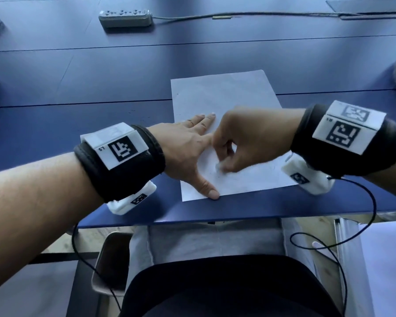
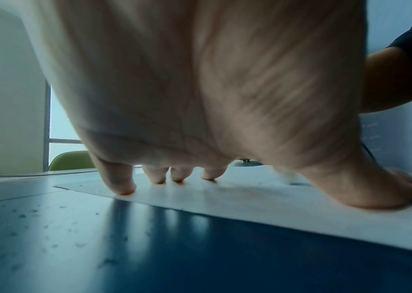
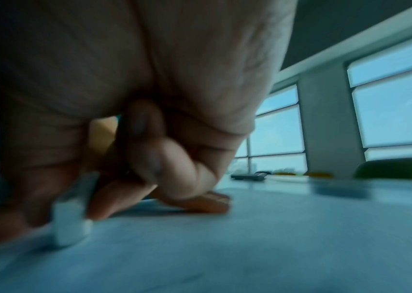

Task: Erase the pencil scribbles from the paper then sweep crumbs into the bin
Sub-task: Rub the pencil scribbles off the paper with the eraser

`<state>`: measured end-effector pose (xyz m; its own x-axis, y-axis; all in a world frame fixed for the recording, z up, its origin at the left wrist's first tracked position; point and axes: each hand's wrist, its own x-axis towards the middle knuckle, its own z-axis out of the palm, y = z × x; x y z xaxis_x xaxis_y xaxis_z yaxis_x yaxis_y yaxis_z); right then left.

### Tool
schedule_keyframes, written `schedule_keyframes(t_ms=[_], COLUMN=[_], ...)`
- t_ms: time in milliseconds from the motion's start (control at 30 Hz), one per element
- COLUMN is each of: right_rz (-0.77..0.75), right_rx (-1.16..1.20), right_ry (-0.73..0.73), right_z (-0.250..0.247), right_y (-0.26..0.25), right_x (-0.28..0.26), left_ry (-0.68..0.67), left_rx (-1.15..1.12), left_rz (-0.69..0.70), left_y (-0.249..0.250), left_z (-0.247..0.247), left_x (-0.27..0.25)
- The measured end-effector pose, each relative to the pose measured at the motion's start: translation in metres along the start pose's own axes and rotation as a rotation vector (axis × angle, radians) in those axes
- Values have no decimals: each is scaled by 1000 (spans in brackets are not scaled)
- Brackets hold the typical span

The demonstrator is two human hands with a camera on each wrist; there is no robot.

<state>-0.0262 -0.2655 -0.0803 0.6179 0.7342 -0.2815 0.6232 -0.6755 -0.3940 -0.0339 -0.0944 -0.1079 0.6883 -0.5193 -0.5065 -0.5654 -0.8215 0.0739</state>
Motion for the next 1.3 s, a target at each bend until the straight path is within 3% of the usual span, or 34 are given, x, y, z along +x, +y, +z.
schedule_keyframes(t_ms=[100, 233, 367, 400, 533, 700, 867, 1000, 1167, 1300], right_rz=[-8, 73, 27, 36, 144, 81, 158, 87, 130, 23], right_rx=[51, 0, 67, 68, 22, 101, 82, 131, 48, 94], right_ry=[-135, 59, -176, -162, 115, -154, 64, -163, 78, -132], right_z=[0, -13, -3, -5, -21, -10, -21, -8, -13, 3], right_y=[-2, 16, 1, 4, 28, 8, 26, 7, 18, -1], right_x=[0, 6, -4, -4, 6, -5, -3, -14, -7, -15], left_ry=[-6, 6, -26, -28, -32, -40, -43, -50, -47, -49], left_rx=[-1, 6, 1, 1, 8, 6, 21, 20, 13, 9], left_rz=[-10, -5, -18, -20, -37, -38, -45, -41, -38, -36], left_y=[-1, -1, 0, 0, 1, 2, 3, 2, 3, 5], left_z=[0, 1, -1, -1, -2, -1, -3, -2, -2, -3], left_x=[1, 2, 1, 1, 1, 1, 1, 1, 2, 0])
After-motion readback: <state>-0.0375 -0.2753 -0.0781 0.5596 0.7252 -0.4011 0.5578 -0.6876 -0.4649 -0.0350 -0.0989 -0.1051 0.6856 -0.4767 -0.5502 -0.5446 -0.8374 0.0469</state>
